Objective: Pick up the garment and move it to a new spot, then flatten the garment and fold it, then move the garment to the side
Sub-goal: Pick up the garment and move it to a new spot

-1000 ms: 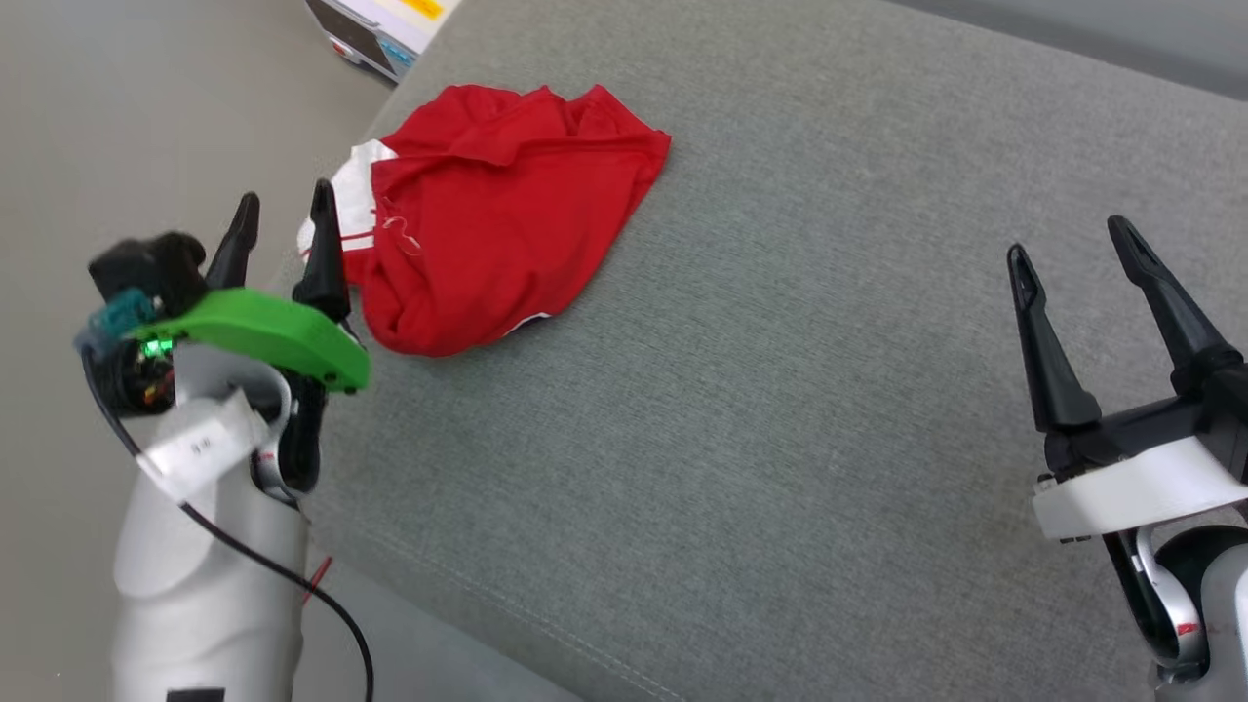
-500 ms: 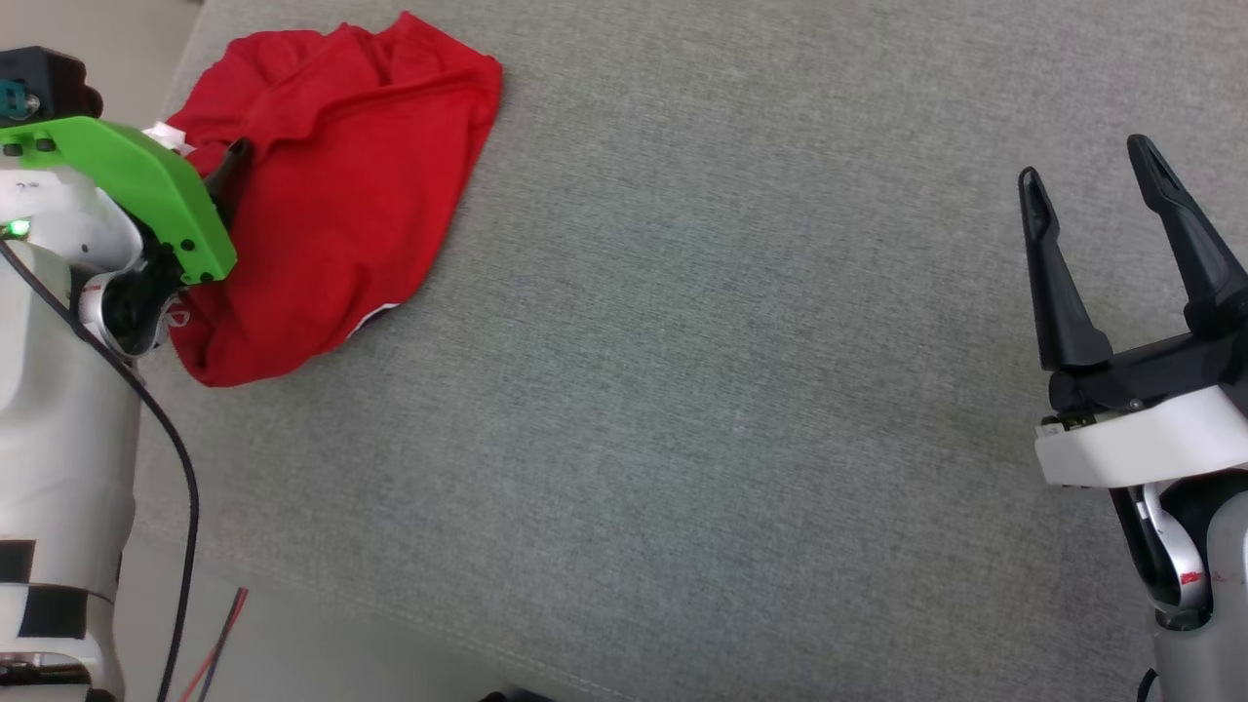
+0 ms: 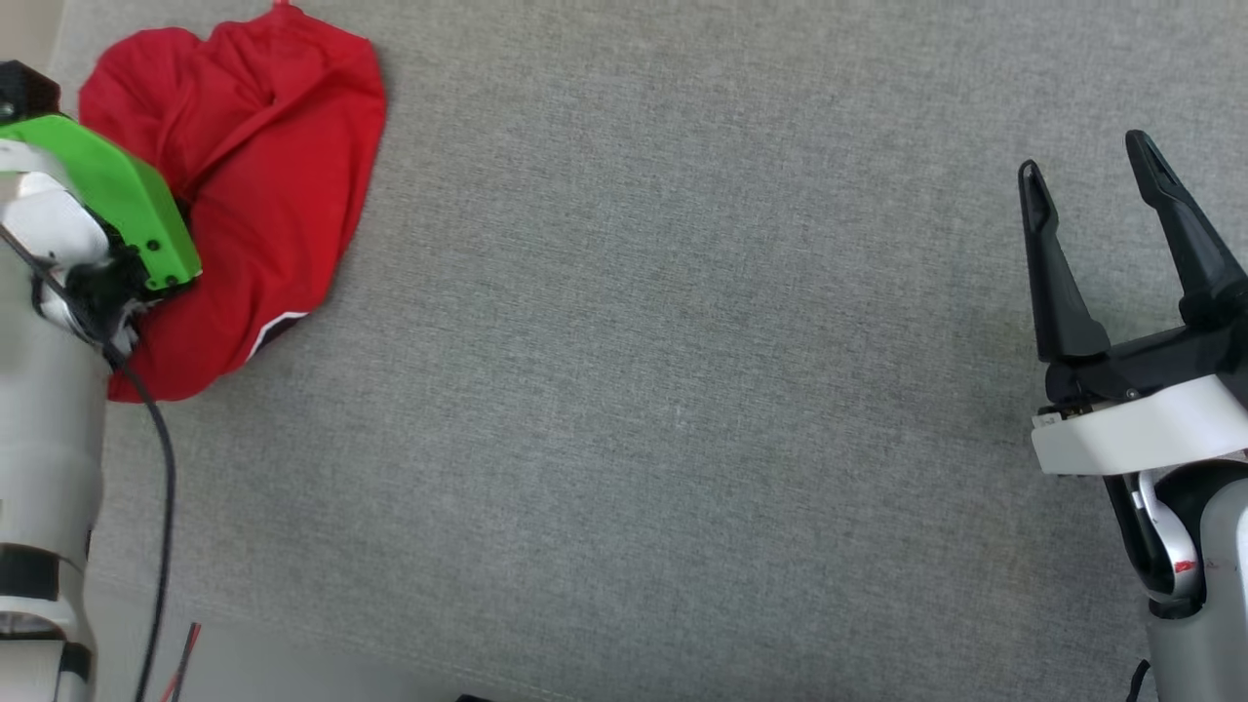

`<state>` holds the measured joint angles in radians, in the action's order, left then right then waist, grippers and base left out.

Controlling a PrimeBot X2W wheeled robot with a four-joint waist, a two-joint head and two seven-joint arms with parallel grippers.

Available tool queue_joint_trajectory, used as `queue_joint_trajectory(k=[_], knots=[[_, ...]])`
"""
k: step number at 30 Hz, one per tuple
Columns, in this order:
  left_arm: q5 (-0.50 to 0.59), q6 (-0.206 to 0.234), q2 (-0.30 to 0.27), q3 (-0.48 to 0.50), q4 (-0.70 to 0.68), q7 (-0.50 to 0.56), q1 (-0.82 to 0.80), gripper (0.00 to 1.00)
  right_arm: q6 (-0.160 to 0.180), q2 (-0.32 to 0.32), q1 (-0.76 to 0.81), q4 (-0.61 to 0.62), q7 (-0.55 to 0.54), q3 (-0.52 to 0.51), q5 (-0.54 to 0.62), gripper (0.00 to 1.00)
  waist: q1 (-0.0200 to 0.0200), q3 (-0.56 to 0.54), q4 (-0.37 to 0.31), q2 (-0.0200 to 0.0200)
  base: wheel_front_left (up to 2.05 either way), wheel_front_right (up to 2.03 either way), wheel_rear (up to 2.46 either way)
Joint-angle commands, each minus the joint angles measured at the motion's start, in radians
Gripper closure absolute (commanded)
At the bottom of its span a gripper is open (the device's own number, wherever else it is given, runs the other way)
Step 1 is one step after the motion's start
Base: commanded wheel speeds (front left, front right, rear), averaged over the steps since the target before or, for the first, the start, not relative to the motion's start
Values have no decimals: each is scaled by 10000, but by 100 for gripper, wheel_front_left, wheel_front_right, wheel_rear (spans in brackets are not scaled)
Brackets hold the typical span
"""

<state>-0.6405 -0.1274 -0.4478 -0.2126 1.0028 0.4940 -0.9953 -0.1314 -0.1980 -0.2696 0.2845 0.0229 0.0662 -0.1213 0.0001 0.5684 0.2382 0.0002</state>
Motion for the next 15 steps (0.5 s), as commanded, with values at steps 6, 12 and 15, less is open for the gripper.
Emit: queue_joint_trajectory(k=[6, 12, 15], knots=[[374, 160, 368, -226, 249, -1312, 156, 100, 7, 101, 107, -257, 137, 53, -153, 0, -1, -950, 238, -2, 0, 0, 0], [857, 445, 208, -418, -64, -2779, -136, 100, 7, 394, 436, -564, 355, -6, -219, 0, -1, -1871, 255, -2, 0, 0, 0], [972, 607, 171, -396, -281, -3534, -229, 100, 7, 581, 663, -726, 479, -108, -245, 0, -1, -2361, 188, -2, 0, 0, 0]])
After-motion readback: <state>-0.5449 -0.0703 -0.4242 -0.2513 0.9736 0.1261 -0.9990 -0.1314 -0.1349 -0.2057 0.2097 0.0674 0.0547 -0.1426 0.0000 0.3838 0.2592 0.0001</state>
